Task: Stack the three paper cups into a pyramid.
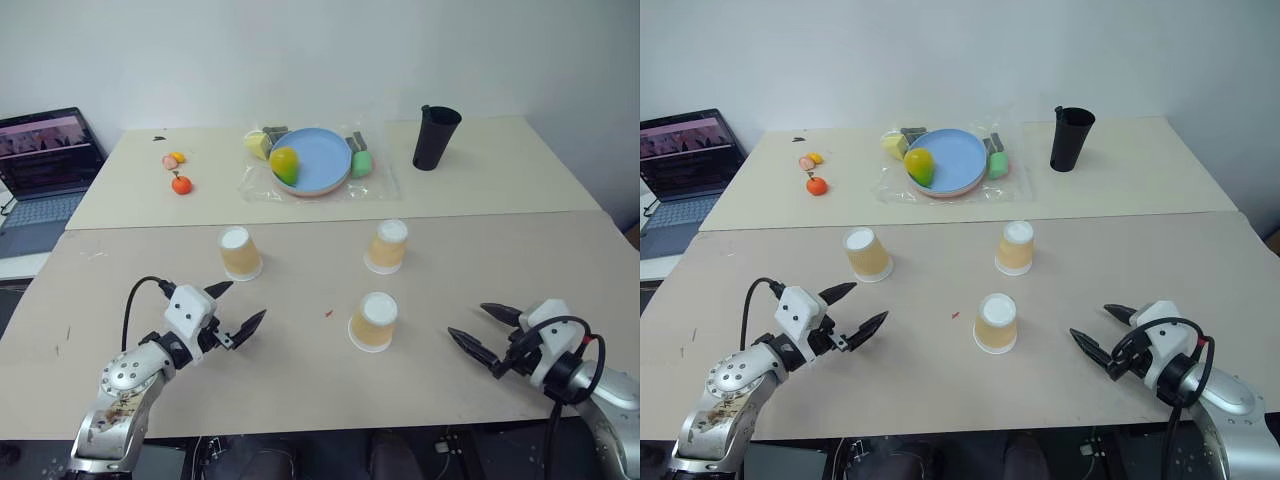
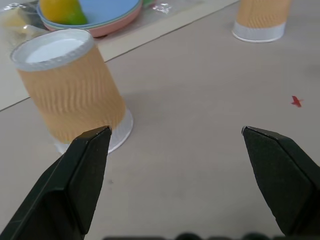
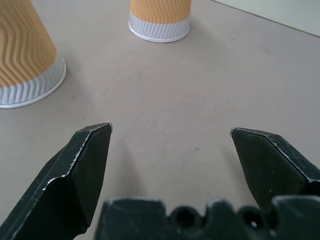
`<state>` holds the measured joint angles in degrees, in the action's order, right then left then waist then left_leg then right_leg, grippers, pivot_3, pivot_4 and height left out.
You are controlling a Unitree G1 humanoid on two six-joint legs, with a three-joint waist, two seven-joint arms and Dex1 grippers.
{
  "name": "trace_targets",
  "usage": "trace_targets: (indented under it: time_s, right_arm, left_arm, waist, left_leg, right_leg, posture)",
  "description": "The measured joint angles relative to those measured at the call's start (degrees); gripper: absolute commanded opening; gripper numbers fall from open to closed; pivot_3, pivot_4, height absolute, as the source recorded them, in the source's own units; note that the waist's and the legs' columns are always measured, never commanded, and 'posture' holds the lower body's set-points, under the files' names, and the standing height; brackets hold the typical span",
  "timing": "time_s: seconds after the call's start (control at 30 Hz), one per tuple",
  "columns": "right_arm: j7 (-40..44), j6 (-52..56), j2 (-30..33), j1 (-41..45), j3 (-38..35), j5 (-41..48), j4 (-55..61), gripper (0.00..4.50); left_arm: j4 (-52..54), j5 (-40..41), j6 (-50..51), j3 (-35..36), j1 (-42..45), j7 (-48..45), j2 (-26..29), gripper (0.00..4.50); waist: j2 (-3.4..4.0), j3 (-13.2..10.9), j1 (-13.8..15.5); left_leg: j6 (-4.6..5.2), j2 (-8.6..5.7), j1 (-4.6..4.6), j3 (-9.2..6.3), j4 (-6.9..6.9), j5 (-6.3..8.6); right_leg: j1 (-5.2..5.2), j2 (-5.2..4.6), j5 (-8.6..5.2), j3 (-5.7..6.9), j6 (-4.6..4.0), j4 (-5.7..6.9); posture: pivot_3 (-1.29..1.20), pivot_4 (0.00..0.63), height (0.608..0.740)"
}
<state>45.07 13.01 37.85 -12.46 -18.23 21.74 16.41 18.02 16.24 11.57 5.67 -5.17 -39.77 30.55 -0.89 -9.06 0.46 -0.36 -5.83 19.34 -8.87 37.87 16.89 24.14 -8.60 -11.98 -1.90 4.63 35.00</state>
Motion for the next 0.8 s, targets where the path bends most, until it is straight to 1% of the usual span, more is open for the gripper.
trace_targets:
  time_s: [0.07, 0.13, 0.2, 0.27, 0.43, 0.5, 0.67, 0.8]
  right_arm:
    - [1.59, 1.22, 1.35, -0.37, 0.1, 1.33, 2.35, 4.5]
    - [4.28, 3.83, 4.38, -0.79, 1.25, 3.29, 6.66, 4.5]
    - [6.1, 6.09, 6.03, -0.87, 2.59, 4.93, 10.22, 4.5]
    - [7.12, 8.74, 7.11, 0.27, 5.1, 6.62, 13.76, 4.5]
    - [4.93, 9.44, 6.16, 4.32, 8.5, 5.63, 14.33, 4.5]
    - [4.22, 9.44, 5.54, 4.49, 8.66, 4.93, 13.35, 4.5]
    - [3.37, 8.55, 3.88, 3.96, 9.35, 3.13, 10.75, 4.5]
    - [2.1, 8.68, 1.22, 7.25, 13.06, 2.1, 10.02, 4.5]
  left_arm:
    - [0.02, 1.04, 1.13, -1.24, -0.15, -2.83, 1.8, 4.46]
    - [0.07, 1.97, 1.93, -2.94, 0.71, -5.65, 3.06, 4.46]
    - [0.08, 2.8, 3.18, -4.03, 3.01, -7.05, 3.09, 4.46]
    - [-0.04, 4.28, 4.89, -4.79, 7.12, -8.11, 2.9, 4.46]
    - [-0.57, 5.42, 6.43, -5.61, 12.6, -7.76, 0.9, 4.46]
    - [-0.58, 5.64, 7.36, -6.05, 12.81, -7.55, 0.41, 4.46]
    - [-0.55, 6.39, 8.94, -6.05, 12.42, -7.12, 0.4, 4.46]
    - [-0.34, 6.67, 10.13, -6.07, 11.65, -6.96, 0.41, 4.46]
  waist:
    - [0.0, 0.0, 0.01]
    - [0.0, 0.0, 0.02]
    - [-0.03, -0.01, 0.07]
    - [-0.06, -0.03, 0.19]
    - [-0.12, -0.05, -0.01]
    - [-0.14, -0.06, 0.03]
    - [-0.16, -0.08, 0.06]
    - [-0.17, -0.09, -0.28]
  left_leg:
    - [0.0, 0.05, 0.0, 0.01, 0.0, 0.0]
    - [0.01, 0.08, 0.0, 0.02, 0.0, 0.0]
    - [0.01, 0.12, 0.01, 0.02, 0.02, 0.01]
    - [0.0, 0.29, 0.02, 0.02, 0.02, 0.0]
    - [-0.09, 0.31, 0.02, 0.09, 0.04, -0.01]
    - [-0.21, 0.32, 0.02, 0.1, 0.04, -0.03]
    - [-0.16, 0.32, 0.01, 0.1, 0.05, 0.0]
    - [-0.13, 0.41, -0.03, 0.11, 0.04, 0.02]
  right_leg:
    - [-0.01, 0.05, 0.0, 0.0, -0.01, 0.01]
    - [-0.04, 0.07, 0.0, 0.0, 0.0, -0.01]
    - [-0.06, 0.11, 0.01, 0.0, -0.01, -0.02]
    - [-0.06, 0.12, 0.02, 0.01, -0.02, -0.02]
    - [0.0, 0.14, 0.05, -0.01, -0.02, -0.07]
    - [0.04, 0.18, 0.05, -0.01, -0.03, -0.06]
    - [0.05, 0.19, 0.07, -0.02, -0.06, -0.06]
    - [0.04, 0.26, 0.12, -0.02, -0.13, -0.01]
  posture:
    - [0.0, 0.15, 0.74]
    - [0.0, 0.15, 0.74]
    - [0.0, 0.15, 0.74]
    - [0.0, 0.15, 0.74]
    - [0.0, 0.15, 0.74]
    - [0.0, 0.15, 0.74]
    - [0.0, 0.15, 0.74]
    - [0.0, 0.15, 0.74]
